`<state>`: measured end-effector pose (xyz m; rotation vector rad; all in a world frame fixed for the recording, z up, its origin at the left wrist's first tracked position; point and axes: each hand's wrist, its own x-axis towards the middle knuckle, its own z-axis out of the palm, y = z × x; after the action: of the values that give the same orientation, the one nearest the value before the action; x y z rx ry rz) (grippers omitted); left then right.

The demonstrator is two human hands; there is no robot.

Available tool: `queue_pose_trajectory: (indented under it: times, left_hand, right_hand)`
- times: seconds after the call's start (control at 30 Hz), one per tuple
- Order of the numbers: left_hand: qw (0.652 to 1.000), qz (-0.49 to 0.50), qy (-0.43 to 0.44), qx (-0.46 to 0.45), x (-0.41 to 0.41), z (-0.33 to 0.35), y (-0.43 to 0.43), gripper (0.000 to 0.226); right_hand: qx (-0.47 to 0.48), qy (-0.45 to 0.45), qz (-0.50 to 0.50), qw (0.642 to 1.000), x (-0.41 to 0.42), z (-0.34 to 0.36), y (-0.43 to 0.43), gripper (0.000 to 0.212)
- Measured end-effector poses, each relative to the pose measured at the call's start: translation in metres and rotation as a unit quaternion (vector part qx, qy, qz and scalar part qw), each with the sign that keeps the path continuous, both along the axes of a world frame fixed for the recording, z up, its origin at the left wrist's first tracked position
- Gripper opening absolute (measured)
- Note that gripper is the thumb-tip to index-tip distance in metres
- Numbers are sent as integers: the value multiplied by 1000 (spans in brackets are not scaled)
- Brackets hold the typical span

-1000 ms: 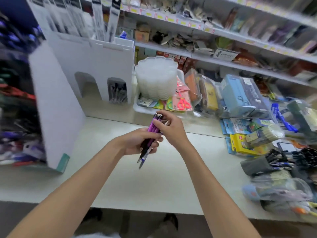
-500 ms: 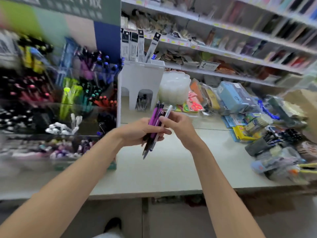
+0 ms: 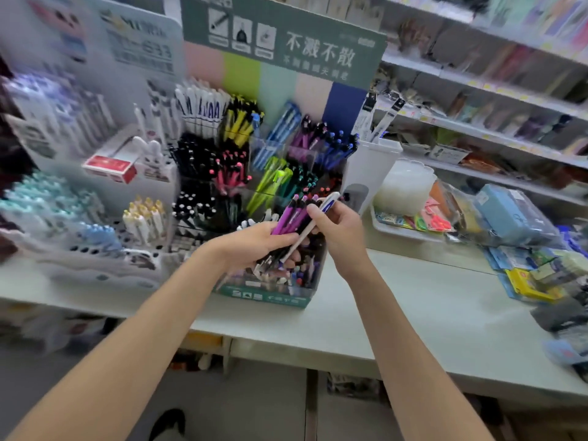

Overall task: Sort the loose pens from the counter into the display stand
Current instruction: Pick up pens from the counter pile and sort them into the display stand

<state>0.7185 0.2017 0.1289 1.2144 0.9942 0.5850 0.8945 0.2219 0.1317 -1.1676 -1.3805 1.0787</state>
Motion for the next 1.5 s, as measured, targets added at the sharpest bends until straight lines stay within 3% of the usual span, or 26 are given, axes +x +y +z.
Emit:
queue_pose_trajectory:
  times: [0.13,0.3,0.47,0.6,0.77,0.9,0.97,1.0,1.07,1.13,1.2,1.4,1.5]
  left_hand:
    - [999,-33,14,0,-63,0,9,22]
    - [997,6,-71,-32,-120,-15,30,23]
    - [991,40,-114,-58,-136,-30,40,23]
    - [988,46,-131,-62,-136,-37,45,25]
    - [989,40,-133,-54,-134,-33,49,25]
    - [991,34,-128,-35,-137,-28,53,26]
    - [991,29,-126,-22,-139,-25,55,25]
    - [993,25,-118,-12,-140,-22,55,26]
    - [994,19,-104,5,-143,-14,57,28]
    - [994,18,-102,19,-145,-4,58,28]
    - [994,22,-88,53,-150,6,59,26]
    - [993,54,-74,78,-180,36,61,25]
    - [990,85,-86,68,-196,36,63,29]
  right_hand:
    - [-1,-16,-16,1000,-60,6,2,19]
    - [-2,6,-25,1000,-114,10,10,23]
    - [80,33,-268,960,-102,9,-1,42]
    - [136,-88,-310,937,-86,-7,6,44]
    - [123,-259,-204,936,-96,-46,22,34]
    - [168,-395,-142,892,-102,-79,20,33]
    - [214,-368,-173,888,-104,-68,20,26]
    - [217,-324,-182,903,-107,-54,22,25]
    - [153,-205,-143,956,-120,-19,29,34]
    - [97,-146,-72,982,-139,12,36,51]
    - [124,-167,-38,977,-157,26,42,61]
    - [140,-115,-7,983,-189,61,61,44]
    - [181,-55,-135,973,-190,69,73,38]
